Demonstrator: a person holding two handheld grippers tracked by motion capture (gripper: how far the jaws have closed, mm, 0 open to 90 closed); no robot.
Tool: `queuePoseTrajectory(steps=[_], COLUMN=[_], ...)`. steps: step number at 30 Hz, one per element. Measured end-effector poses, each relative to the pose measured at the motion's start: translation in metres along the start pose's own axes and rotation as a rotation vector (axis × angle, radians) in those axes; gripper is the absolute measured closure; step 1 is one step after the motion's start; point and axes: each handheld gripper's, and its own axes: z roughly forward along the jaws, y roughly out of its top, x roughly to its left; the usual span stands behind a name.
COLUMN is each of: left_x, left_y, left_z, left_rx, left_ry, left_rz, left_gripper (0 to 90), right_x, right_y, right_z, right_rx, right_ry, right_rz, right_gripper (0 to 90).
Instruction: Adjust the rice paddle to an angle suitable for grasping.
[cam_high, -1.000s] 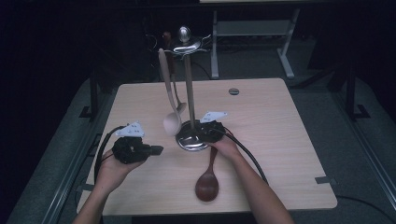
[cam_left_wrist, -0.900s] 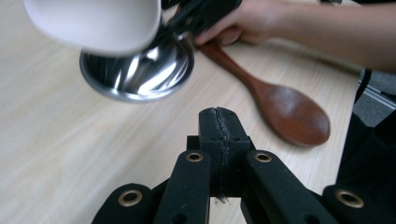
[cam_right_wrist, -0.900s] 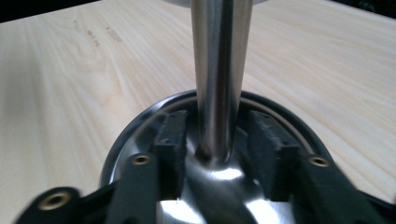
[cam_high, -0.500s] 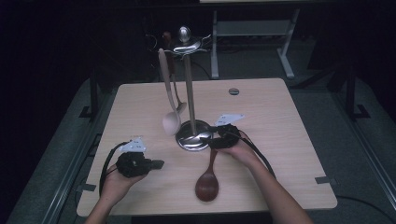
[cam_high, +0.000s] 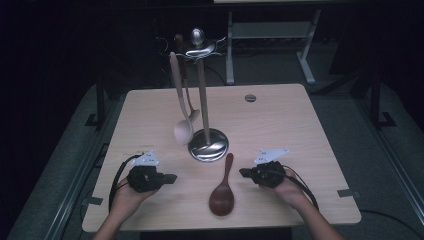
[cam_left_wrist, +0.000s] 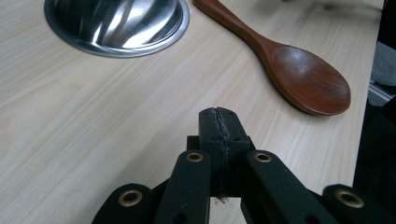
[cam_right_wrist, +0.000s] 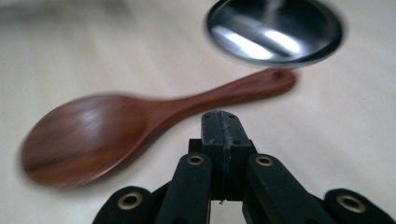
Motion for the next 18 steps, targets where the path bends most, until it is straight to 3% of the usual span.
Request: queuePoseTrajectory(steps=[5, 11, 18], left_x=[0.0, 0.0, 0.0], left_y=[0.0, 0.0, 0.0], left_z=[0.002, 0.004, 0.003], left_rx=[-0.001, 0.003, 0.006], left_ry=[-0.005, -0.01, -0.012], left_rz=[0.001, 0.005, 0.008], left_gripper=[87.6, 87.7, 87.6], right_x=[0.019, 0.019, 0.029], right_y=[-0.012, -0.01, -0.006], right_z=[0.006, 0.016, 0.03], right_rx=[0.061, 0.072, 0.093], right_ry=[0.054, 0.078, 0.107], right_rz=[-0.034, -0.037, -0.061], right_gripper=[90.0, 90.0, 90.0])
